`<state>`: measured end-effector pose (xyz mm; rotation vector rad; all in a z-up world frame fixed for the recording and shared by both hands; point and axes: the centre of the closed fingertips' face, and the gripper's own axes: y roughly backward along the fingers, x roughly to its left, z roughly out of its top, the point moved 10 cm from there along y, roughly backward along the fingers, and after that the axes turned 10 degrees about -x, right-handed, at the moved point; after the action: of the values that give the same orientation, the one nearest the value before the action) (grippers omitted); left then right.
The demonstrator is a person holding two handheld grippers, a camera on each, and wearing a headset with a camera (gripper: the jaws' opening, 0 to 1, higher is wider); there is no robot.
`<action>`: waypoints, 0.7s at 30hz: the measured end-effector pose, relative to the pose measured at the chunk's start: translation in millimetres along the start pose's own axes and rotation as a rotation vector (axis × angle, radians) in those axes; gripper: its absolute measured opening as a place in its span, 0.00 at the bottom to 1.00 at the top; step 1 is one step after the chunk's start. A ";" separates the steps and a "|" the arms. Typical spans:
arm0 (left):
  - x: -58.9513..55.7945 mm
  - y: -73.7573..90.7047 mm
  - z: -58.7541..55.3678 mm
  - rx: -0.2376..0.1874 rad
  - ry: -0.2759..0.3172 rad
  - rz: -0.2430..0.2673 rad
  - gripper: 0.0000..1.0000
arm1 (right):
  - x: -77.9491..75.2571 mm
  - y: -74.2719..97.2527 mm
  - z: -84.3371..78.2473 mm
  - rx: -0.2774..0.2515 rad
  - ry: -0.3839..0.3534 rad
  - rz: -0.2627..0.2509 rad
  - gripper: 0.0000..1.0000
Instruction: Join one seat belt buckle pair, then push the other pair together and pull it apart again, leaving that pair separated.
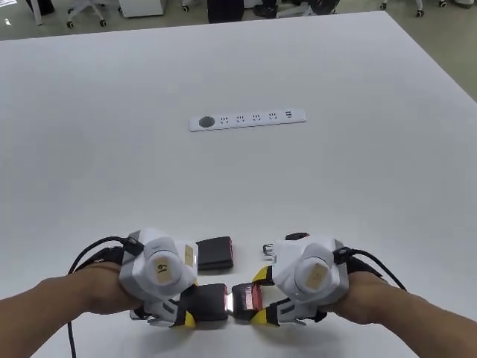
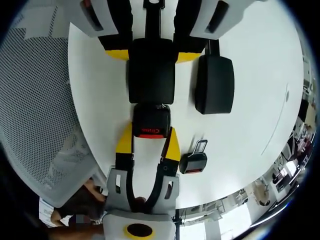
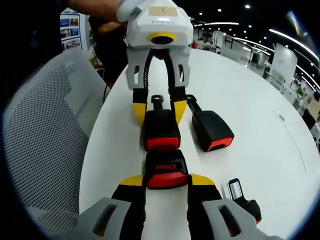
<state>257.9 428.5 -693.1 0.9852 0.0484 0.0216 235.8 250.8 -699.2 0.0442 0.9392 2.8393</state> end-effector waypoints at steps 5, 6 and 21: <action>0.4 -1.7 -1.8 -0.001 0.001 -0.001 0.31 | 0.7 1.6 -0.6 -0.006 0.003 -0.003 0.27; 0.9 -1.9 -2.9 -0.001 0.001 -0.001 0.31 | 2.7 2.9 -0.4 -0.007 0.003 -0.004 0.27; -2.6 -0.9 -2.2 -0.019 0.001 0.011 0.32 | -5.2 3.1 -10.5 -0.024 0.004 0.009 0.28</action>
<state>255.1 429.8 -695.0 0.9667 0.0434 0.0323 239.8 241.4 -705.6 0.0393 0.9079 2.8591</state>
